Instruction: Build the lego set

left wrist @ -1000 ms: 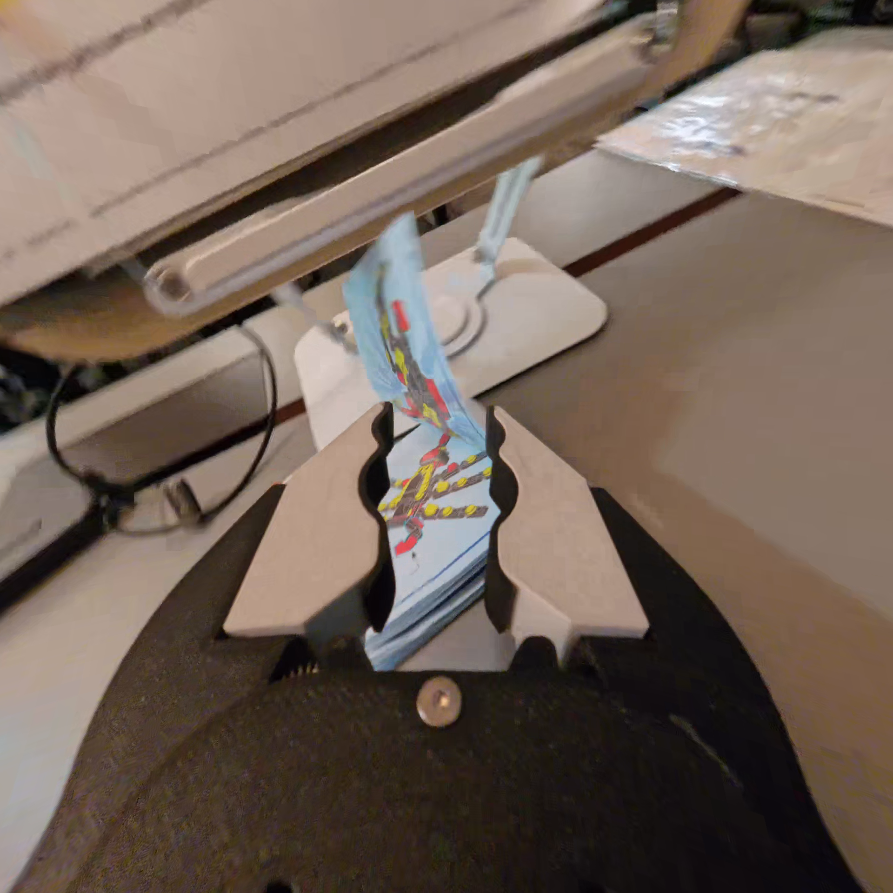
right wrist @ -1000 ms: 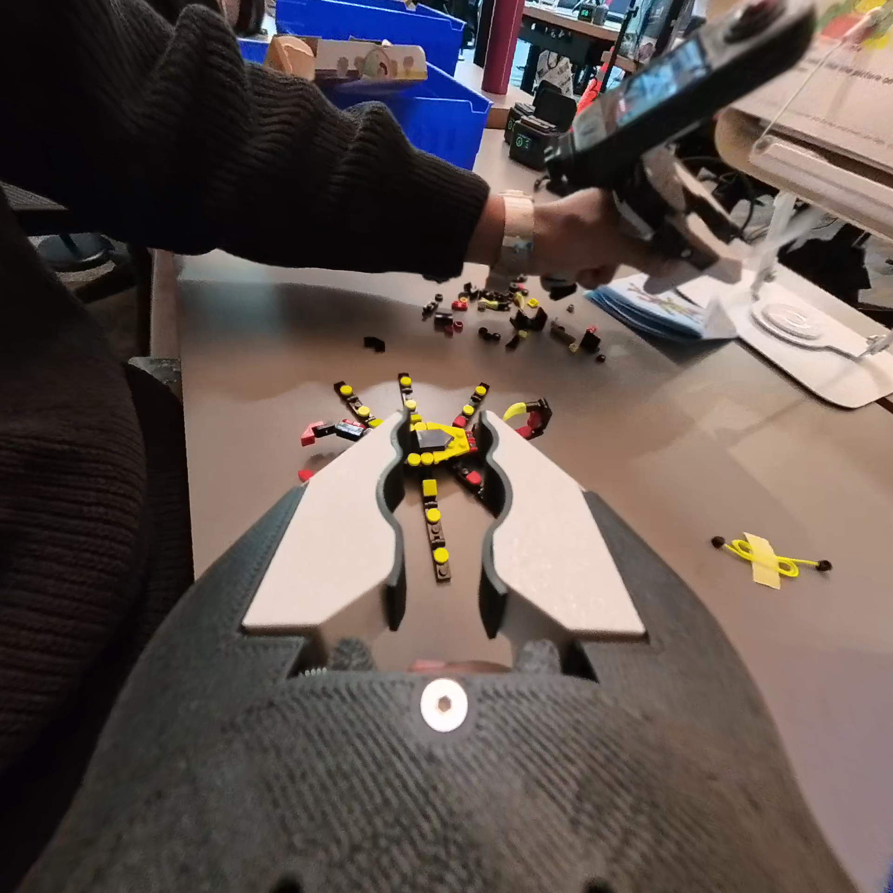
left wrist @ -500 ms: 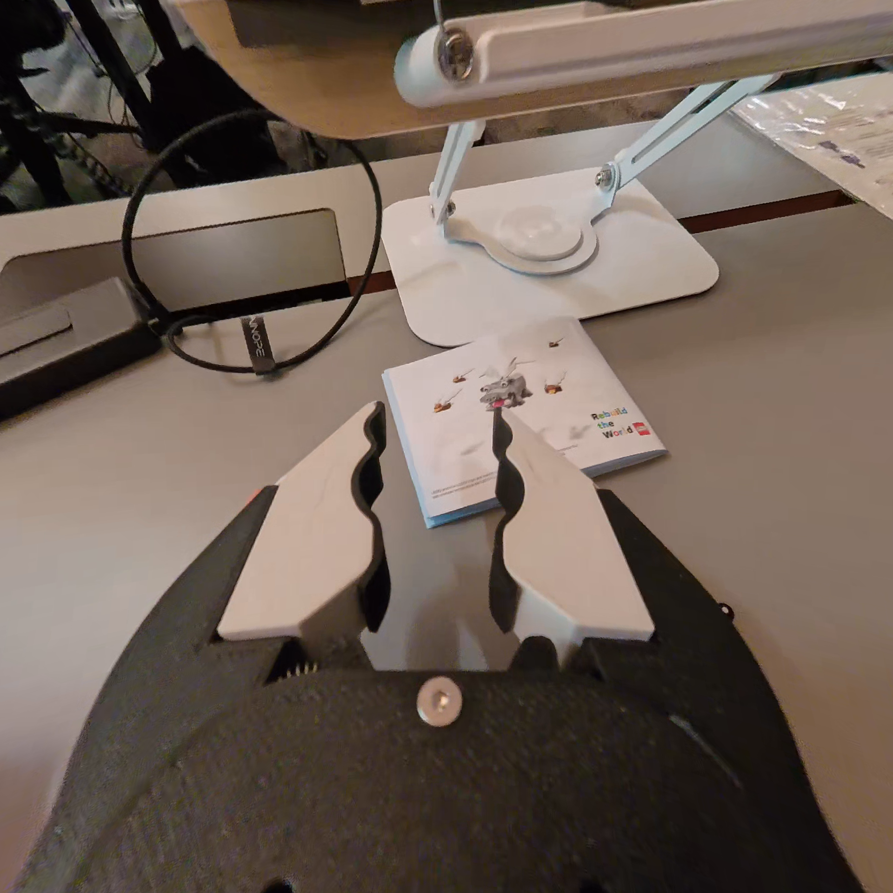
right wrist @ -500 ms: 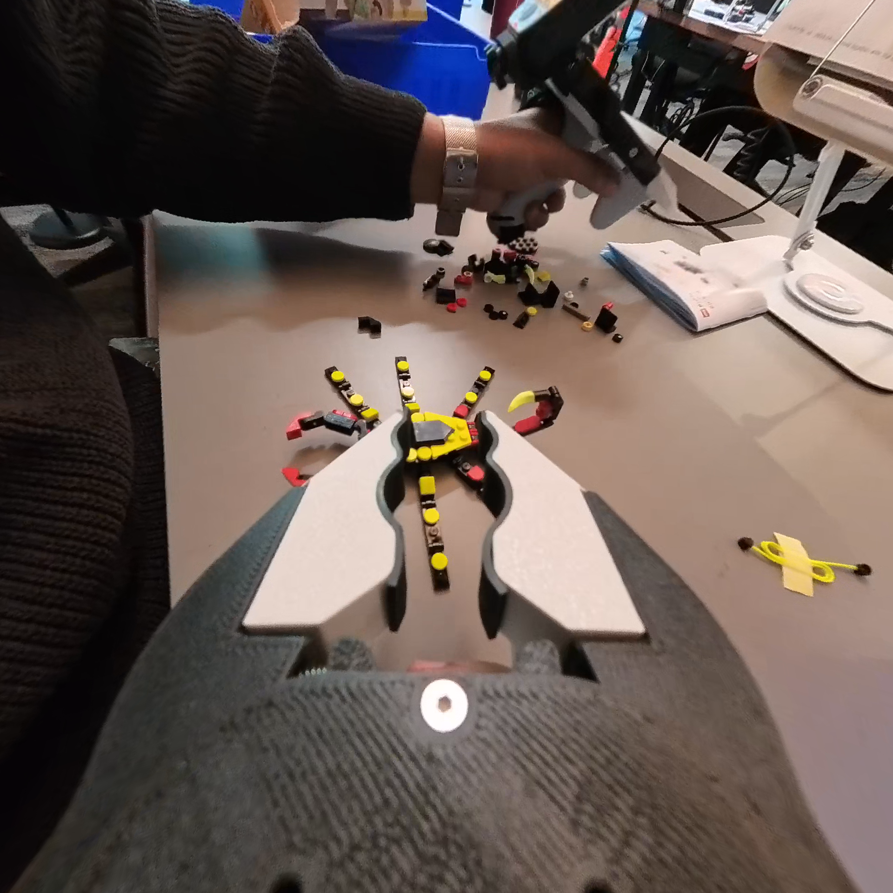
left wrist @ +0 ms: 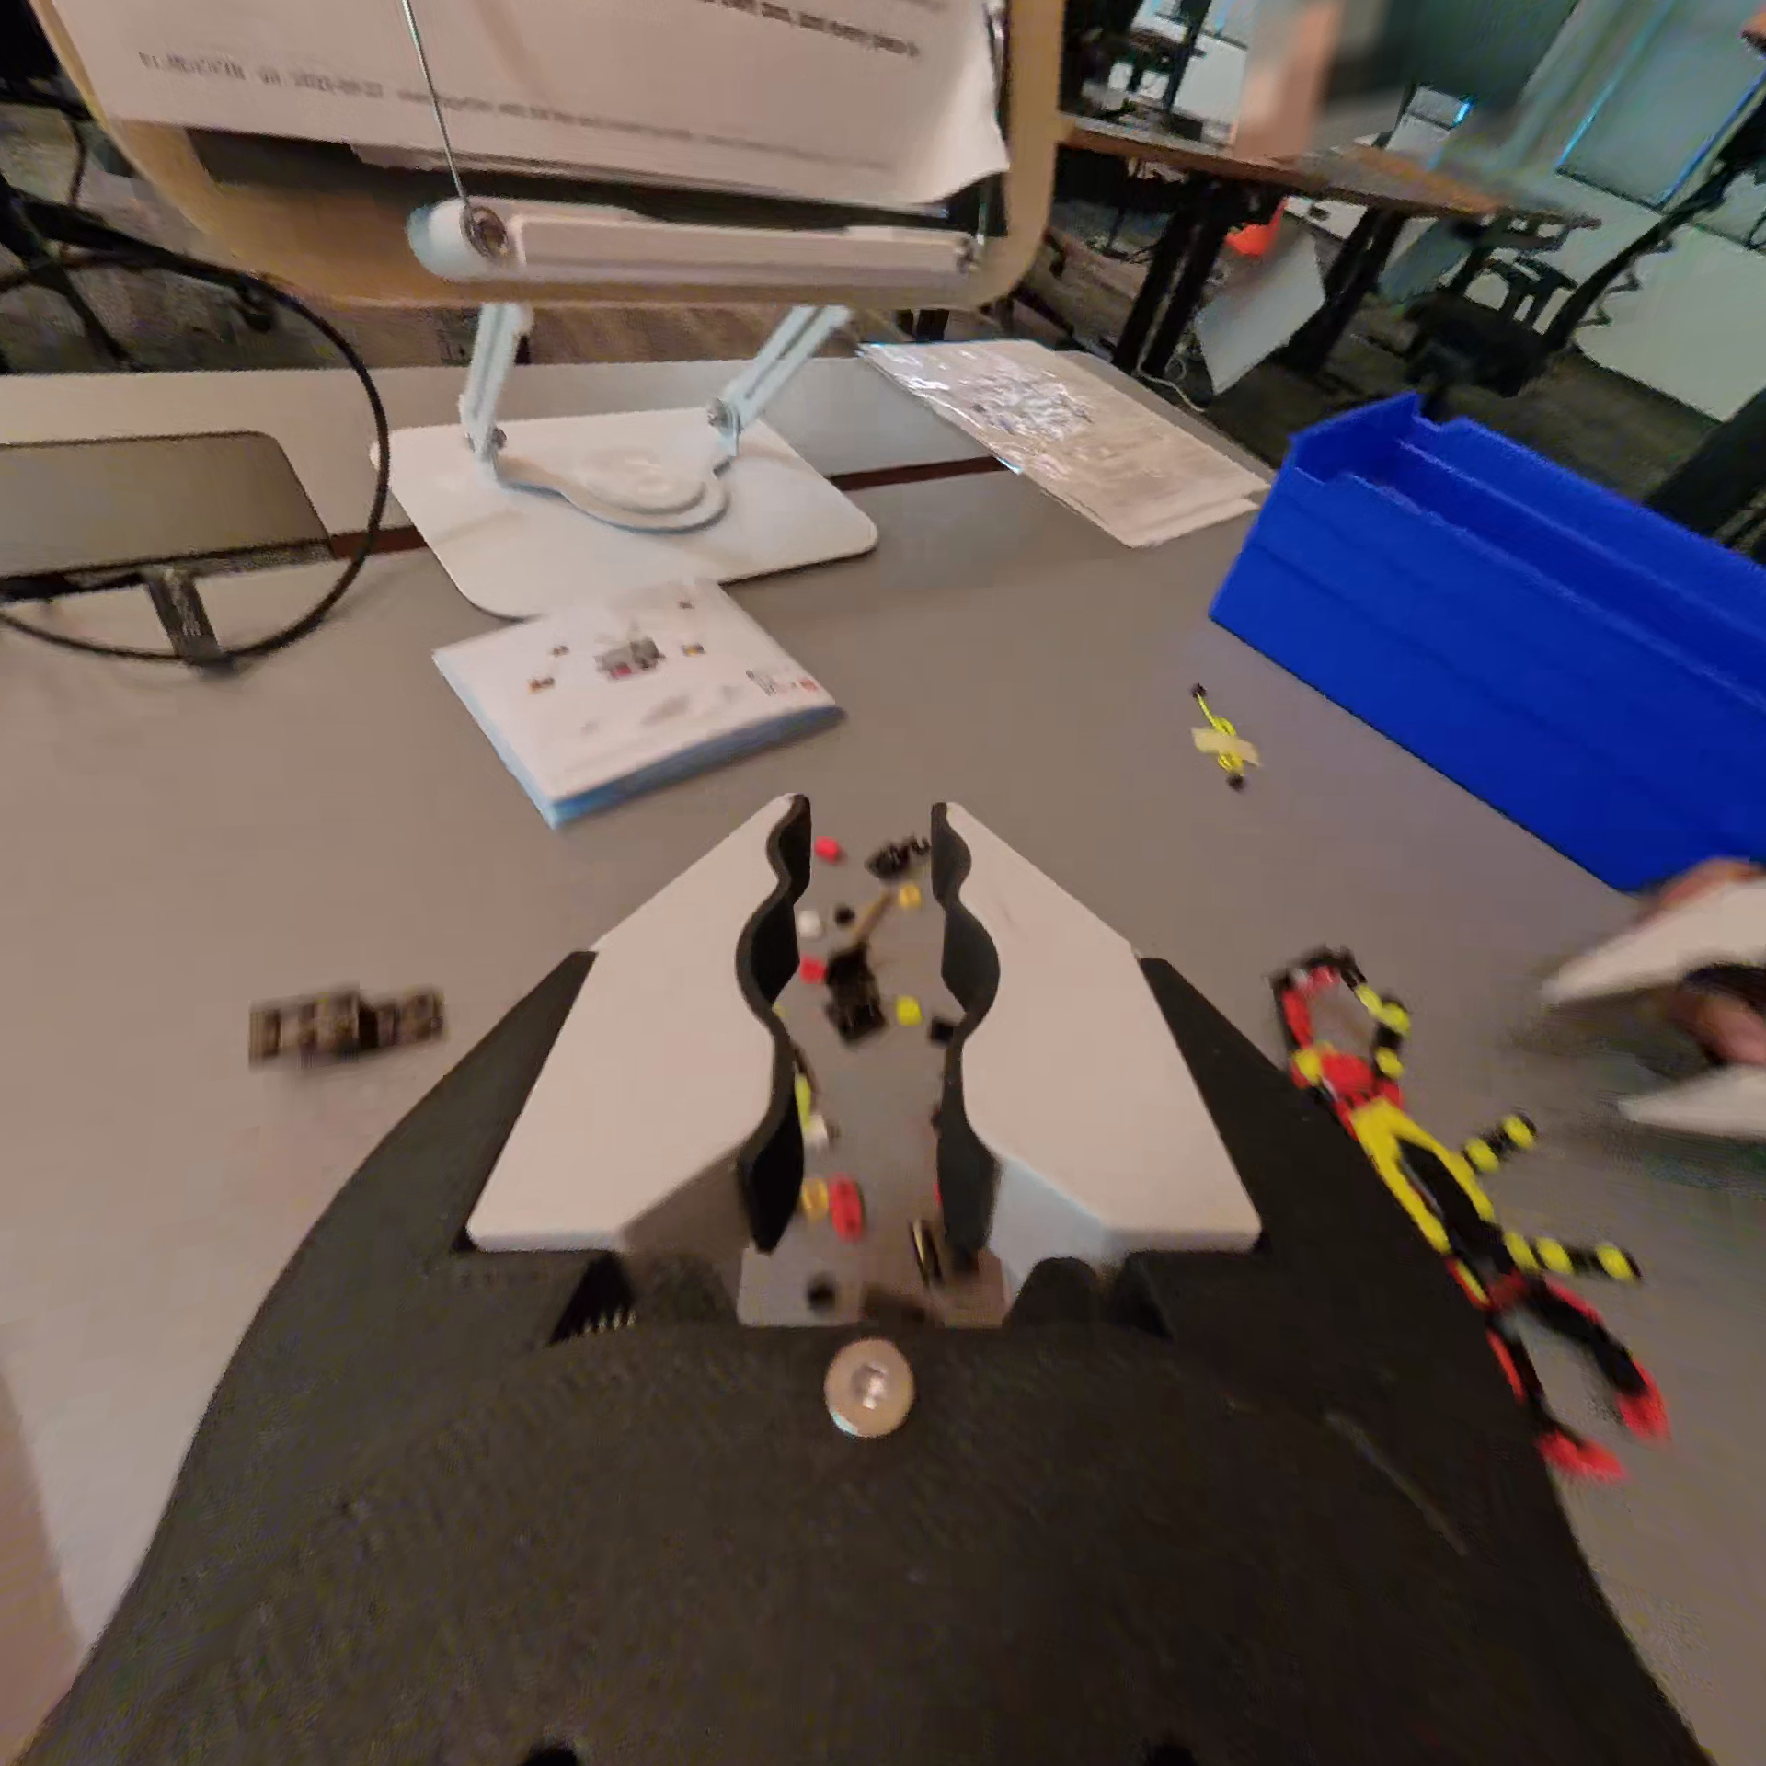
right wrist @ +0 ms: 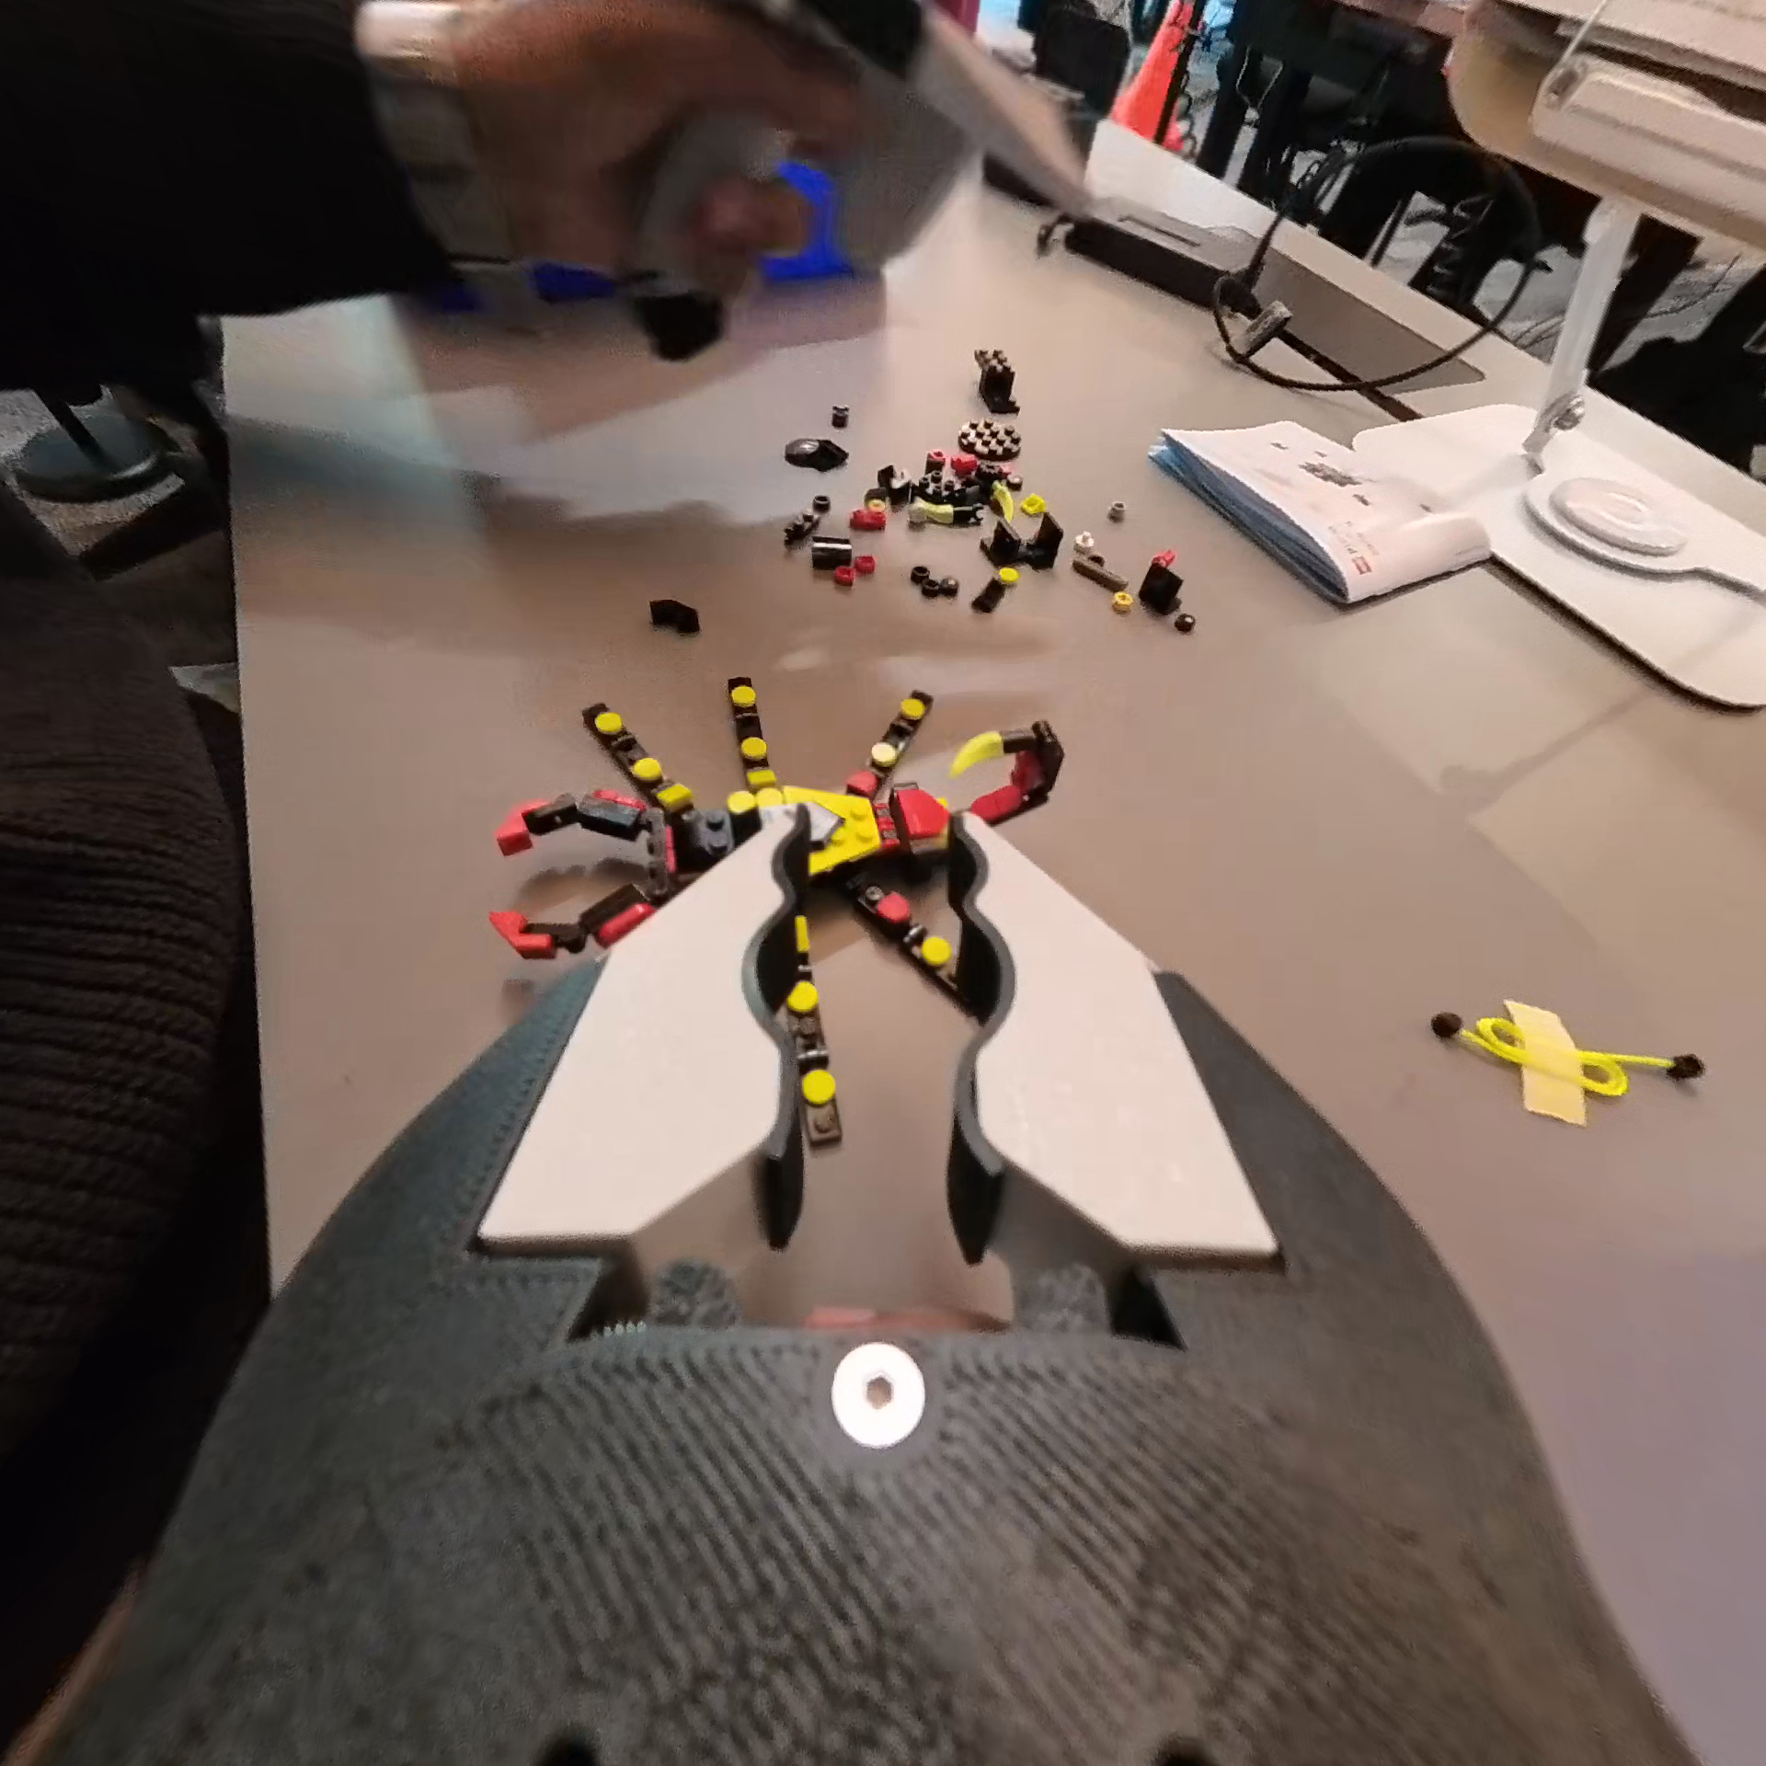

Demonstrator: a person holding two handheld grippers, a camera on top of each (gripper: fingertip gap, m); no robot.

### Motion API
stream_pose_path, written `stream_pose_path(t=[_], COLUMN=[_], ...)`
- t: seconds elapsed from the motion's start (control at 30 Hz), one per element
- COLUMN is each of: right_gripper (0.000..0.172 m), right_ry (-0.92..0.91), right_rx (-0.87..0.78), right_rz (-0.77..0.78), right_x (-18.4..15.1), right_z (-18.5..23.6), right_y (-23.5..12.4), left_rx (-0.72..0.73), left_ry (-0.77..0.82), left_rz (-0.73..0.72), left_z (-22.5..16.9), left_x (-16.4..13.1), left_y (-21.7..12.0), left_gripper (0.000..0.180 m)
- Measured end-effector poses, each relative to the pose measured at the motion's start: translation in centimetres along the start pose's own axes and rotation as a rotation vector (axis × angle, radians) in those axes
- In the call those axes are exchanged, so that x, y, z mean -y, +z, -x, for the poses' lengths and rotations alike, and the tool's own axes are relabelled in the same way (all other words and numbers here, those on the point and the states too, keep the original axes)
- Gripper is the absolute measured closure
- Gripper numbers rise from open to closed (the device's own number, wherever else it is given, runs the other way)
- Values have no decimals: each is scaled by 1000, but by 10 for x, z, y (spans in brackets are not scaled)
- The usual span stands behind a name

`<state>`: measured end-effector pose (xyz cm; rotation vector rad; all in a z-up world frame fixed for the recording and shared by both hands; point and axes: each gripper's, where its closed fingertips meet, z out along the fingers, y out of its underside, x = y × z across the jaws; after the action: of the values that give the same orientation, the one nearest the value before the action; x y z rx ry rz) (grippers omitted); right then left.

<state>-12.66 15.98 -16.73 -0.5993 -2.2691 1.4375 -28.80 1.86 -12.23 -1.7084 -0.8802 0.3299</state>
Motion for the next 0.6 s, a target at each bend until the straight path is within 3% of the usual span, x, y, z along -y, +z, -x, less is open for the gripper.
stream_pose_path(t=[0.2,0.43,0.6], right_gripper=[134,142,143], right_ry=[20,-52,-40], right_rx=[18,54,88], right_rz=[36,64,159], right_x=[-10,-7,-21], right_z=[-2,10,20], right_y=[5,18,23], left_rx=[96,-116,-132], left_ry=[181,94,137], left_rz=[24,72,65], left_z=[-16,-56,-61], left_x=[-52,-72,-73], left_y=[-68,-66,-72], left_gripper=[158,157,157])
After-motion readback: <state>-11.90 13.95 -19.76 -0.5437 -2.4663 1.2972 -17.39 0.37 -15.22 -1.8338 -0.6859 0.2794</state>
